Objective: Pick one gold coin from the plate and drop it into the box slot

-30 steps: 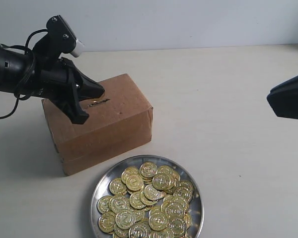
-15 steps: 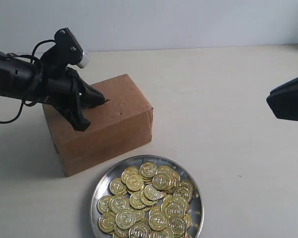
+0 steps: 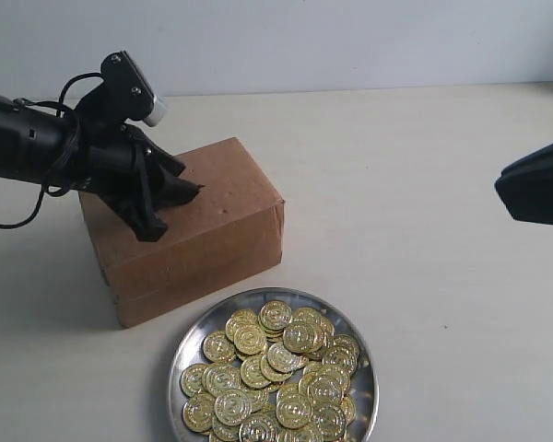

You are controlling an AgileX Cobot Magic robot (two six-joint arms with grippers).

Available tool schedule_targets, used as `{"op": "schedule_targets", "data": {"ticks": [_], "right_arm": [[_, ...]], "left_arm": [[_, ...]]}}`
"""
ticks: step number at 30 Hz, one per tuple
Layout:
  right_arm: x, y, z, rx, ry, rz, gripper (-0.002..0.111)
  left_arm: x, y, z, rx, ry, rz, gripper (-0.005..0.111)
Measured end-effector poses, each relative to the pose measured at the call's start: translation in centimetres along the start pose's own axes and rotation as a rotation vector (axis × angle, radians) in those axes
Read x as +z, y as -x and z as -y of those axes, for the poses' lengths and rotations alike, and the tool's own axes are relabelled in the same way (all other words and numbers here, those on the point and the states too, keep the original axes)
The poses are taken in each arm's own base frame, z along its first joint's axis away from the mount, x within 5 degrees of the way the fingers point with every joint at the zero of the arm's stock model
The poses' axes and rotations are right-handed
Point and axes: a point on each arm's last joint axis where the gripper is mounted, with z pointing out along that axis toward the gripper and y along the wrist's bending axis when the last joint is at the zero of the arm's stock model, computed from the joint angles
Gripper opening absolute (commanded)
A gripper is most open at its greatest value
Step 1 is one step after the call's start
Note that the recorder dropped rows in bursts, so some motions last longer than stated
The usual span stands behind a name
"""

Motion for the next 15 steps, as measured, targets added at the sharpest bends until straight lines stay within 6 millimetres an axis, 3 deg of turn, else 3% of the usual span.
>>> {"op": "schedule_targets", "data": {"ticks": [3,7,10,15], "right_arm": [[0.0,0.0,0.0,0.0,0.0,0.0,0.0],[0.0,0.0,0.0,0.0,0.0,0.0,0.0],[0.0,0.1,0.0,0.0,0.001,0.008,0.0],[-0.1,1.4,0.0,-0.022,-0.007,0.15,0.0]], "left_arm": [[-0.1,0.1,0.0,0.001,0.002,0.002,0.04],[-1.0,0.7,0.0,0.022,0.019,0.022,0.019],[-2.8,2.0,-0.1,0.052,0.069,0.064,0.002],[-7.7,5.0,0.1,0.112,0.191,0.178,0.0]]}}
